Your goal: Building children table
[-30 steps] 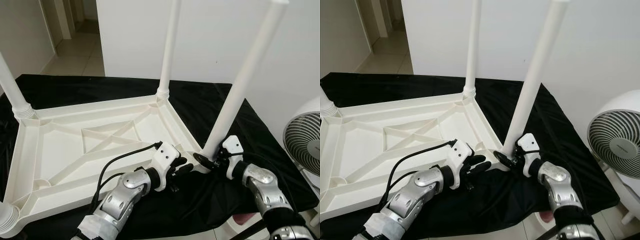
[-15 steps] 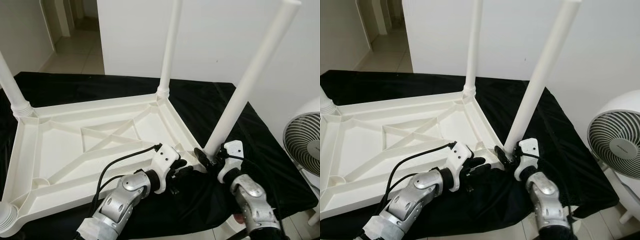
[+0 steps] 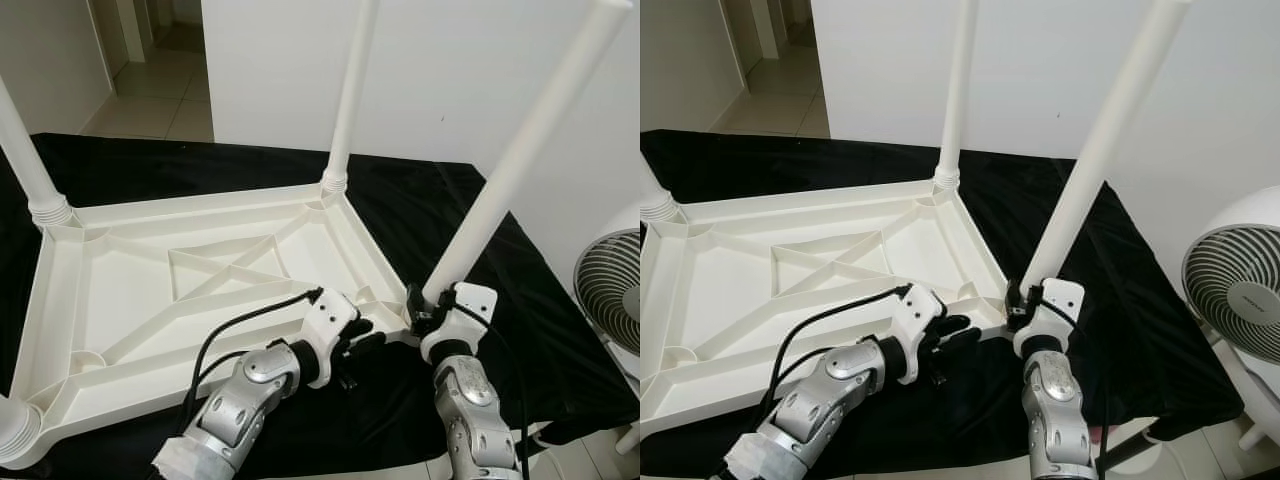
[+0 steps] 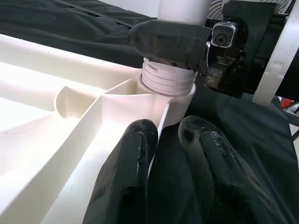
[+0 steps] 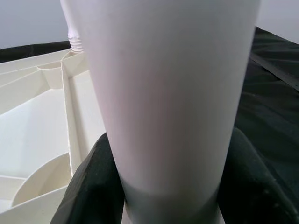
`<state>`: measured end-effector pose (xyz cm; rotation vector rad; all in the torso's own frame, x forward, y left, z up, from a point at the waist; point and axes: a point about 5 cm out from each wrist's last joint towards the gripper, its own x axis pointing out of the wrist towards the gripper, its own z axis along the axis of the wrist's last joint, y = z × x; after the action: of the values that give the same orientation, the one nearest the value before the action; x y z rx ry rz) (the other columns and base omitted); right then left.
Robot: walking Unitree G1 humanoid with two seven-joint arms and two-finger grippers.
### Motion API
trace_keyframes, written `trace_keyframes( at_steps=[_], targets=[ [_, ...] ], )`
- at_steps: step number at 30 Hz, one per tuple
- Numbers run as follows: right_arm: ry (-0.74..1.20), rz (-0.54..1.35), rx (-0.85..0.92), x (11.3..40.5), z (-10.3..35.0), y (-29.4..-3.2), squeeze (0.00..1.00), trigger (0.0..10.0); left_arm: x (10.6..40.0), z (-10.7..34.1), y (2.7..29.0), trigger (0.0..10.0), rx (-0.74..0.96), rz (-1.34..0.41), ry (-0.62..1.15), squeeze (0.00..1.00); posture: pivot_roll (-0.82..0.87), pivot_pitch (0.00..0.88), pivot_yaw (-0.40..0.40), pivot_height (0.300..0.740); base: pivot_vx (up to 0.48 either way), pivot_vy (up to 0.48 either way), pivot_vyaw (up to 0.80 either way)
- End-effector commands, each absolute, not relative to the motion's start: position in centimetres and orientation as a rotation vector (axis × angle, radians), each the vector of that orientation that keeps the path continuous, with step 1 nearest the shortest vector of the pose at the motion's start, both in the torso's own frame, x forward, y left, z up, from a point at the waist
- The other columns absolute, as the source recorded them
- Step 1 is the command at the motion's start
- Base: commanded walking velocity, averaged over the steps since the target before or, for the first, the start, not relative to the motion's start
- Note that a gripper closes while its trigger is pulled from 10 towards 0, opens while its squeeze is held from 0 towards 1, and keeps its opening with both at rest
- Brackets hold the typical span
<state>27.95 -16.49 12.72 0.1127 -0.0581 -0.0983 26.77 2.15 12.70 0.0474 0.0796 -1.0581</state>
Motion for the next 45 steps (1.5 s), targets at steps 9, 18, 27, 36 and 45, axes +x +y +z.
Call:
trace_keyframes(
  at_steps=[9,18,27,36,45],
  targets=[
    [-0.12,-0.088,0.092,27.3,14.2,-18.4,1.0,10.0,26.6,12.9,1.9,10.0,0.045,-1.105,0.077,0.0,-0.02,0.021,-0.101,0.74,0.0,0.0,0.0],
    [-0.117,0.04,0.028,24.7,13.9,-17.9,0.0,10.0,26.7,13.0,2.2,10.0,0.049,-1.092,0.071,0.0,-0.03,0.037,-0.091,0.74,0.0,0.0,0.0],
    [-0.1,0.117,-0.009,23.2,13.0,-18.1,0.0,10.0,26.6,13.8,2.8,10.0,0.055,-1.09,0.054,0.0,-0.04,0.045,-0.078,0.74,0.0,0.0,0.0],
    [0.03,0.426,-0.017,20.7,11.6,-17.2,0.0,10.0,24.8,15.5,6.7,10.0,0.132,-1.056,0.04,0.0,-0.05,0.065,-0.055,0.74,0.0,0.0,0.0],
    [0.014,0.47,-0.054,22.5,12.3,-17.8,0.0,10.0,23.6,14.9,9.2,10.0,0.156,-0.916,0.094,0.0,-0.02,0.068,-0.051,0.74,0.0,0.0,0.0]
  ],
)
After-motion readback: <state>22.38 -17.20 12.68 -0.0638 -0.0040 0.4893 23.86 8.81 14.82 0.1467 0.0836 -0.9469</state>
